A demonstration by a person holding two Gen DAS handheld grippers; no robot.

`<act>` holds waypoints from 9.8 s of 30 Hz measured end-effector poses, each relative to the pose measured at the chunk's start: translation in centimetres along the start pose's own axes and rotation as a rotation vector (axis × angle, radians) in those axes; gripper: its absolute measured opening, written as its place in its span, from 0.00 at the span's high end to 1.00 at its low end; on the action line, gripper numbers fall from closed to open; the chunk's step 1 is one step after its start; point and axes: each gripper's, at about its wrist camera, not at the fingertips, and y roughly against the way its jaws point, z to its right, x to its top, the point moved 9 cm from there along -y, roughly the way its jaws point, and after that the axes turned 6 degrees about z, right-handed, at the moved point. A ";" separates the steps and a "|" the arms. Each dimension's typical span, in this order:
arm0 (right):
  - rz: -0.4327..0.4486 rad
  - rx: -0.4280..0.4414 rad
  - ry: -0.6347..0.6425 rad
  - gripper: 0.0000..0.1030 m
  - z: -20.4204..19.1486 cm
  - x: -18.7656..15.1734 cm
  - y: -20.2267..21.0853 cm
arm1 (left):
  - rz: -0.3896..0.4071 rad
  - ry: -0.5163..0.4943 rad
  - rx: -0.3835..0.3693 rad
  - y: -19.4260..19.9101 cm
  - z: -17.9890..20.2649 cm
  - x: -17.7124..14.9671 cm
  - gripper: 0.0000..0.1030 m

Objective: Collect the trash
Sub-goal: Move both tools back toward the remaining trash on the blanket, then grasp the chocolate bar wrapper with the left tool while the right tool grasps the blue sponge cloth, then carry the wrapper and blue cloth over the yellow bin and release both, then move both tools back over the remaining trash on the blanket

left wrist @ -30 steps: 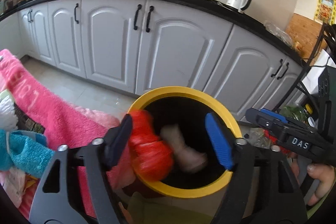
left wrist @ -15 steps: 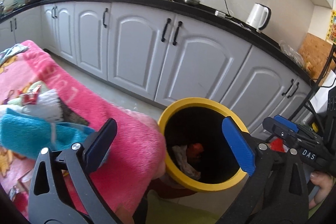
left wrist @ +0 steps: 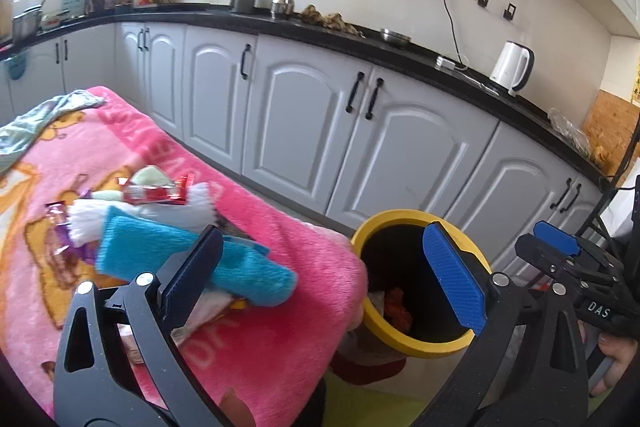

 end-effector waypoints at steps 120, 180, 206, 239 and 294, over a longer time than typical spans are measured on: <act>-0.145 0.397 0.380 0.73 -23.1 -1.3 -7.6 | -0.181 -0.048 0.125 9.5 -15.4 -7.5 0.90; 0.049 0.072 -0.092 0.73 4.2 4.6 -0.6 | -0.141 -0.156 -0.237 -4.4 9.1 -0.8 0.90; -0.020 -0.007 -0.294 0.64 11.3 0.5 -4.7 | -0.272 -0.192 -0.293 -11.5 14.1 -6.1 0.75; 0.053 -0.029 -0.101 0.24 6.3 2.4 -3.0 | -0.147 -0.098 -0.121 -7.2 6.5 -2.4 0.11; 0.079 0.215 0.322 0.13 -15.0 2.0 -1.5 | 0.070 0.148 0.160 4.9 -12.7 1.4 0.11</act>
